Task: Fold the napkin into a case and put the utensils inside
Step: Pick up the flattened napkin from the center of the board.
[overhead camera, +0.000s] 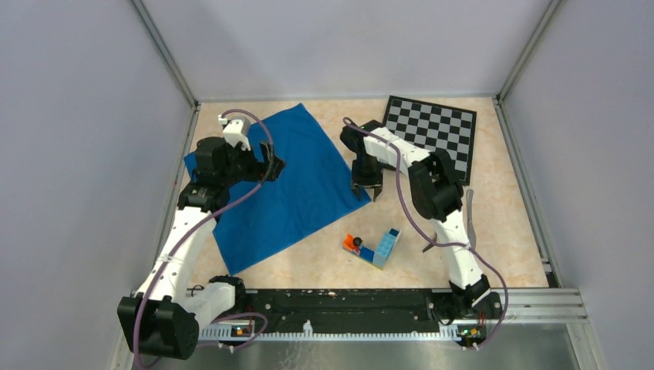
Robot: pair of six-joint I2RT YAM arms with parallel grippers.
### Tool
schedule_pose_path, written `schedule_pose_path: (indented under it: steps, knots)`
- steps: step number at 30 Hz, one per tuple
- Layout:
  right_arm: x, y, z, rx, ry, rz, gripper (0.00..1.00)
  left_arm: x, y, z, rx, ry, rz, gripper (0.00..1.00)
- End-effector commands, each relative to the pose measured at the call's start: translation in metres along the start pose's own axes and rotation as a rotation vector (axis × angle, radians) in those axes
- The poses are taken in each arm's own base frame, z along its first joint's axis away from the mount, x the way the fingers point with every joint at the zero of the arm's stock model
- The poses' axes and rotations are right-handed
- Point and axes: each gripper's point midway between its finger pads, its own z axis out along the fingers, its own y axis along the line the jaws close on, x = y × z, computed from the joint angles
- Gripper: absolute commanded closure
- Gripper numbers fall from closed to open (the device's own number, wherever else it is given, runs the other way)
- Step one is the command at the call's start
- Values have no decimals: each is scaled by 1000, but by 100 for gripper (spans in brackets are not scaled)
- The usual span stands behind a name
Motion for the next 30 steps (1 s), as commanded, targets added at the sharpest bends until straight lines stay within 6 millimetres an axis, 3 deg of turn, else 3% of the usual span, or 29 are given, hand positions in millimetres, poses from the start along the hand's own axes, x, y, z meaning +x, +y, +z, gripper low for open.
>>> schedule_pose_path:
  steps: [1,12,18,23,25,27,30]
  knots:
    - [3,3,9,-12,-6,26,51,-11,-4,-2,20,-53,37,1]
    - [12,-3,38,-89,7,38,74,-8,3,0,-1,-43,30,1]
    - [2,5,28,-130,-34,27,100,-4,10,3,-29,-34,17,1]
    - [-18,24,11,-221,-112,56,100,7,22,7,-106,-18,-54,1]
    - [-29,27,0,-233,-160,74,100,25,36,6,-197,32,-159,1]
    - [-39,24,-9,-224,-219,115,100,64,56,-2,-361,133,-342,1]
    - [-50,18,-23,-213,-295,189,100,121,58,-13,-460,292,-541,1]
